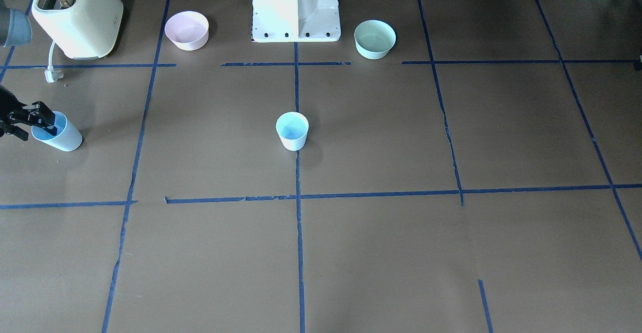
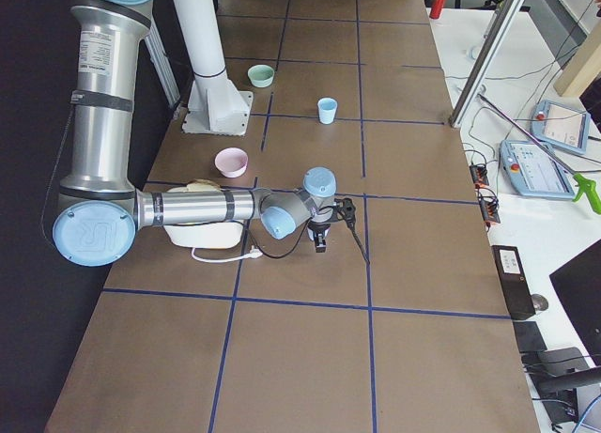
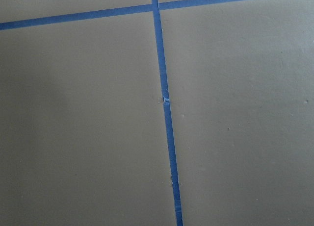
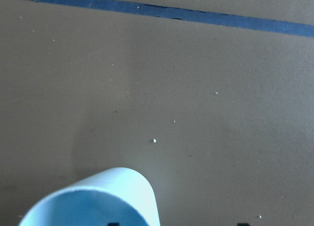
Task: Stack blue cups with both arms
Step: 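Reach the right gripper to the other light-blue cup and grasp it, then carry the cup with the right gripper over the centre cup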
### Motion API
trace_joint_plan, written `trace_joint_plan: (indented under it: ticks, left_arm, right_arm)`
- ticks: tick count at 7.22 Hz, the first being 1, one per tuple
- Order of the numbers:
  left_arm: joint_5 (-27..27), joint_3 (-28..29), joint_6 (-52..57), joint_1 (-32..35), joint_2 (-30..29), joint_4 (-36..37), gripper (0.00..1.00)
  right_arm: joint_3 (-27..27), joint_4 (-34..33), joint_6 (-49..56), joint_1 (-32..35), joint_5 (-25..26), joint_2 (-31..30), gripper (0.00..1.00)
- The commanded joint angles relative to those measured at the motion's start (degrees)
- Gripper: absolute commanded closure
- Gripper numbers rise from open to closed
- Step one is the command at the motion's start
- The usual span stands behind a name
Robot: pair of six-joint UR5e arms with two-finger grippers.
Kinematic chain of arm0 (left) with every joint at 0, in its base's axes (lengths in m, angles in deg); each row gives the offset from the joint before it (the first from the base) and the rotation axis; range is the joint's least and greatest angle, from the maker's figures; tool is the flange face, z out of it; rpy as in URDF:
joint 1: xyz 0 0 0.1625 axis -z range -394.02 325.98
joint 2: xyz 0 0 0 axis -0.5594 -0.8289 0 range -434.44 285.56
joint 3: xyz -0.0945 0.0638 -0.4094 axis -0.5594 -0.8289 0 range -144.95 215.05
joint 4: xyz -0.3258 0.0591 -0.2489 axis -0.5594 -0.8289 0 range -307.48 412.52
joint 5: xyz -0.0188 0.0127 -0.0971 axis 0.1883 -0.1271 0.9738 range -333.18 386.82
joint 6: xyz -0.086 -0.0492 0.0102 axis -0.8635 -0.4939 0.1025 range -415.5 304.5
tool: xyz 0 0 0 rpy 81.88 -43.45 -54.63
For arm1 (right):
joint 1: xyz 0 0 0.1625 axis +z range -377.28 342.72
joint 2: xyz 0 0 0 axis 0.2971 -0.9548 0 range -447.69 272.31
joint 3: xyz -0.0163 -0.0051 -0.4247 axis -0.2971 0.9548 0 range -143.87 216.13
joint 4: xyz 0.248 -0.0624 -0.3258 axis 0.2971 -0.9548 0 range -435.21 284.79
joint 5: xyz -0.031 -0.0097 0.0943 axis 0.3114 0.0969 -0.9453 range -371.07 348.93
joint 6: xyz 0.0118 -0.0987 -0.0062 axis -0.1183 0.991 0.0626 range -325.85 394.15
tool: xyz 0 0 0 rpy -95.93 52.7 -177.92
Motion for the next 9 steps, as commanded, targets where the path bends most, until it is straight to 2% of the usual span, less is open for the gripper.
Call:
trace_joint_plan:
  ticks: [1,3,4,5,6,8,9]
  left_arm:
    - [0.0,-0.01,0.09,0.0,0.05,0.0,0.0]
    - [0.0,-0.01,0.09,0.0,0.05,0.0,0.0]
    - [0.0,-0.01,0.09,0.0,0.05,0.0,0.0]
    - [0.0,-0.27,0.0,0.0,0.05,0.0,0.0]
    - [0.0,-0.62,0.0,0.0,0.05,0.0,0.0]
    - [-0.08,-1.15,0.0,0.0,0.14,0.0,0.0]
    - [-0.17,-1.15,0.0,0.0,0.05,0.09,0.0]
  right_arm:
    - [-1.6,0.37,-0.05,-0.02,-0.18,0.15,1.0]
    - [-5.9,-1.82,-0.31,0.07,-0.79,0.15,1.0]
    - [-8.97,-7.49,-0.4,0.07,-0.97,2.15,1.0]
    - [-12.48,-17.29,-4.06,0.07,-1.05,8.0,1.0]
    - [-13.64,-24.7,-10.71,-2.28,-1.14,16.07,1.0]
    - [-13.13,-33.08,-24.33,-9.83,-0.09,30.06,1.0]
    - [-12.78,-36.6,-29.18,-13.43,2.7,35.34,1.0]
